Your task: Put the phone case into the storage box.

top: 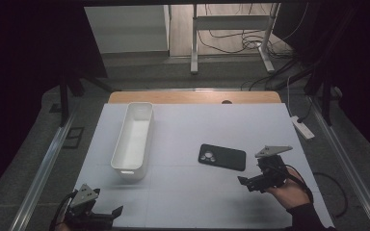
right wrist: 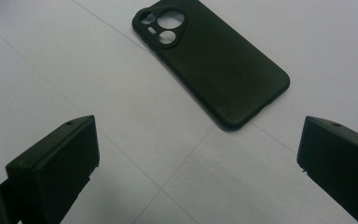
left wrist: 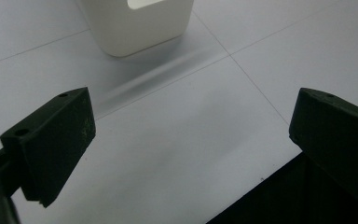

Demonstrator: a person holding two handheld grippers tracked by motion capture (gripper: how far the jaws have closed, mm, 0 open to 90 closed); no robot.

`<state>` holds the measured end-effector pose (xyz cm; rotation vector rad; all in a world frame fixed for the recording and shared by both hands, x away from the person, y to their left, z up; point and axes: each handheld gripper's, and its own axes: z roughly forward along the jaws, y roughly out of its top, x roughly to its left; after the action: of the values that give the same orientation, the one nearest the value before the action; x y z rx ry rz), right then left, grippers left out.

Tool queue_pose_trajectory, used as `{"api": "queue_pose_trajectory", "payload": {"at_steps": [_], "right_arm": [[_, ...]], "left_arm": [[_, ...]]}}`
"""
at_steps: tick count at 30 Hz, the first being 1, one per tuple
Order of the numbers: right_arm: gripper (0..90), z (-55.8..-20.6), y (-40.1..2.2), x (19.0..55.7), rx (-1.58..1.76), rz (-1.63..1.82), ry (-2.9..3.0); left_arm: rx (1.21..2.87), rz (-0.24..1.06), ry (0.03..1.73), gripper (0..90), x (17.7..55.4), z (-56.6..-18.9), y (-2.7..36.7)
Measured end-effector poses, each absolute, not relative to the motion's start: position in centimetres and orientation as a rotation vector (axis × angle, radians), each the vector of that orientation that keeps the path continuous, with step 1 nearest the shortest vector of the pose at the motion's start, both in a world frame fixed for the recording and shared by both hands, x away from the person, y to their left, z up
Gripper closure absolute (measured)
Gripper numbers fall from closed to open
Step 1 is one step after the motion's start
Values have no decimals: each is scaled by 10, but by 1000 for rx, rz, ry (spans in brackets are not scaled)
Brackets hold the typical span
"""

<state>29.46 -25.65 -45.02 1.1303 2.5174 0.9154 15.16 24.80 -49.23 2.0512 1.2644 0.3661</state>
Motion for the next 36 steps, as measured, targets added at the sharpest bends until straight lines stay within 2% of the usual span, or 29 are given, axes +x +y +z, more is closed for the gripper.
{"api": "queue_pose_trajectory", "payload": {"at_steps": [36], "right_arm": [[0, -451, -239, 337, 1086, 865, 2556]], "left_arm": [[2054, 367, 1262, 11, 152, -492, 248]]}}
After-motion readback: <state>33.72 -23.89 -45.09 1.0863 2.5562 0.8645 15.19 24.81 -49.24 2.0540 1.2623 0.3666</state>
